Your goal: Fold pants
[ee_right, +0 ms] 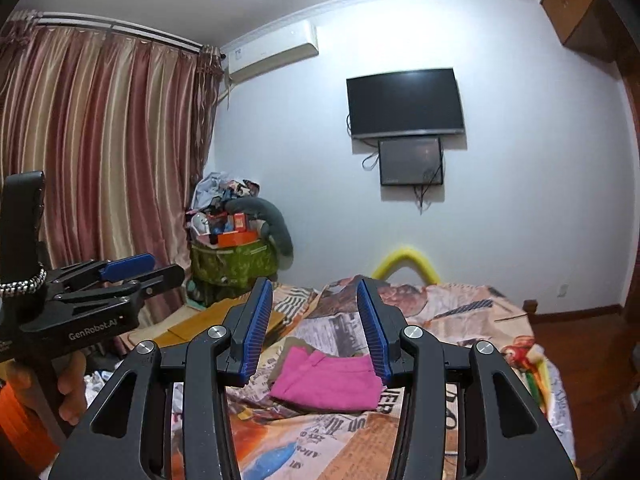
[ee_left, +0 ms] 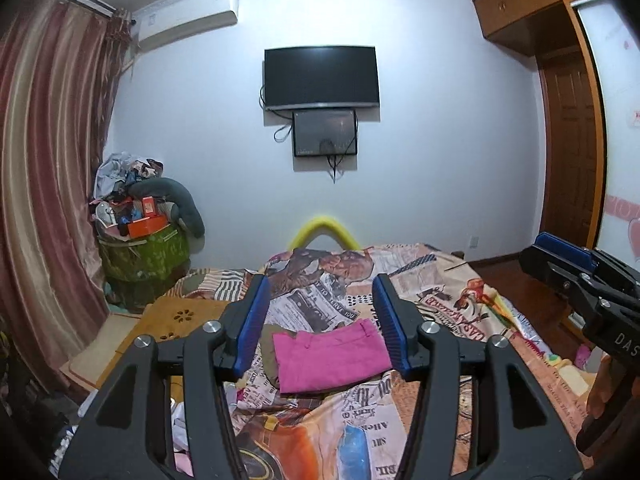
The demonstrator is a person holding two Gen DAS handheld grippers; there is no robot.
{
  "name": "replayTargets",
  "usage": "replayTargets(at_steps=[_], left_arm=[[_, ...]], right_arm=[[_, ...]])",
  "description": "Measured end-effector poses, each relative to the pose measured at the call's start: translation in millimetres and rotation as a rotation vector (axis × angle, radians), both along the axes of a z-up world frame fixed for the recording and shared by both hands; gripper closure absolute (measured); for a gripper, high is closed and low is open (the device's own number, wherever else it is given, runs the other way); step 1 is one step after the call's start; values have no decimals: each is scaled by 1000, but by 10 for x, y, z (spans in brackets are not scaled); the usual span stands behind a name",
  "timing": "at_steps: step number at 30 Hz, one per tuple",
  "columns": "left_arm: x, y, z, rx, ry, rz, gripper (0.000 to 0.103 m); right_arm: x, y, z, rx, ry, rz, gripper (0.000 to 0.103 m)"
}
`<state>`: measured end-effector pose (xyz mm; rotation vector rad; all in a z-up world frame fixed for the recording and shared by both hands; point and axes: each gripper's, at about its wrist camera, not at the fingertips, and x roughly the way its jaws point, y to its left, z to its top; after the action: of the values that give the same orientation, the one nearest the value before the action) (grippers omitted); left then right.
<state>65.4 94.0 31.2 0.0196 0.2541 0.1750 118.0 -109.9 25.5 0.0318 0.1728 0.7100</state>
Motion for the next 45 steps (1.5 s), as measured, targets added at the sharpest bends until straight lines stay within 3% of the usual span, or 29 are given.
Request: replayTargets(at_steps=[6, 8, 12, 18, 45], left_arm=[[-329, -90, 65, 2, -62, 2, 29], [-386, -116, 75, 11, -78, 4, 22], [-504, -132, 95, 5, -115, 18, 6], [-529, -114, 96, -3, -125, 19, 0], [-398, -126, -58, -1, -90, 22, 0]], right_arm=[[-102, -31, 45, 6, -9, -12, 59], [-109, -21, 43, 11, -7, -14, 45], [-155, -28, 49, 27, -18, -26, 29], [-233, -52, 60, 42, -31, -55, 0], [-311, -130, 6, 51, -10, -93, 0]])
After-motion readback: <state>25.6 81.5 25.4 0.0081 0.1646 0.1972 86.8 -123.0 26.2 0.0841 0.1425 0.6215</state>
